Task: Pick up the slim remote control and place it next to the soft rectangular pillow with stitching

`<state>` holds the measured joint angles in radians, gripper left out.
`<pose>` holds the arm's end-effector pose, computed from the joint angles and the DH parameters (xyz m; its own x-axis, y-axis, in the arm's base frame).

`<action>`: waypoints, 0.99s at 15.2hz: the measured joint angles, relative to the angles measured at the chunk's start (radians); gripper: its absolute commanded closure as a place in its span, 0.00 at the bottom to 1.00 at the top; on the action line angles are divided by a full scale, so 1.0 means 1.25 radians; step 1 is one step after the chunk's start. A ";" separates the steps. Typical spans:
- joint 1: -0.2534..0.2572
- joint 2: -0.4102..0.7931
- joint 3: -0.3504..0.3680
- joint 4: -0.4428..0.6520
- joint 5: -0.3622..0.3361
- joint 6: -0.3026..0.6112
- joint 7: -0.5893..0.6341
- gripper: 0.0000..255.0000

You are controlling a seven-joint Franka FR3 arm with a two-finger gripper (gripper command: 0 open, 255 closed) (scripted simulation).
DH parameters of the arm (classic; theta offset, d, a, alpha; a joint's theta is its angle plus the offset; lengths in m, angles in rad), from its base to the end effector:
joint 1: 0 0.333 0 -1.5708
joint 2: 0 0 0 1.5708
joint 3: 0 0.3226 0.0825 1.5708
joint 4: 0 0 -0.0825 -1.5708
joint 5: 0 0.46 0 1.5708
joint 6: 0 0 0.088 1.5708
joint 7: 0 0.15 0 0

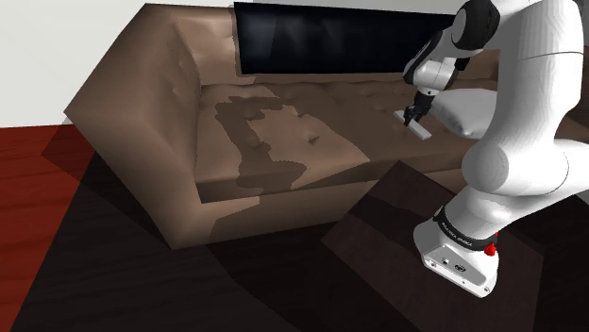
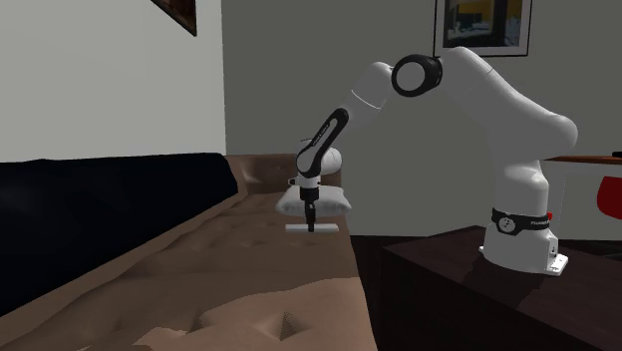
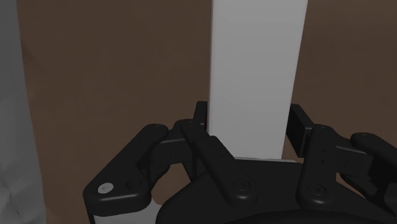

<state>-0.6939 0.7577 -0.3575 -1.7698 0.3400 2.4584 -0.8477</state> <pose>0.3548 -0.6091 0.0563 0.9281 -0.3717 -0.0233 -0.3713 -0.9283 0.0215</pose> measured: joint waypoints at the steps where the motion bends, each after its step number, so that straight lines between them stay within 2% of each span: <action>1: 0.000 0.000 0.000 0.000 0.000 0.000 0.000 0.00; 7: 0.000 0.000 0.000 0.000 0.000 0.000 0.000 0.00; 11: 0.019 -0.062 -0.022 -0.018 -0.022 -0.042 0.013 0.00; 15: 0.023 -0.076 -0.028 -0.015 -0.029 -0.059 0.018 0.00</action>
<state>-0.6653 0.6632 -0.3930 -1.7885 0.3039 2.3840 -0.8257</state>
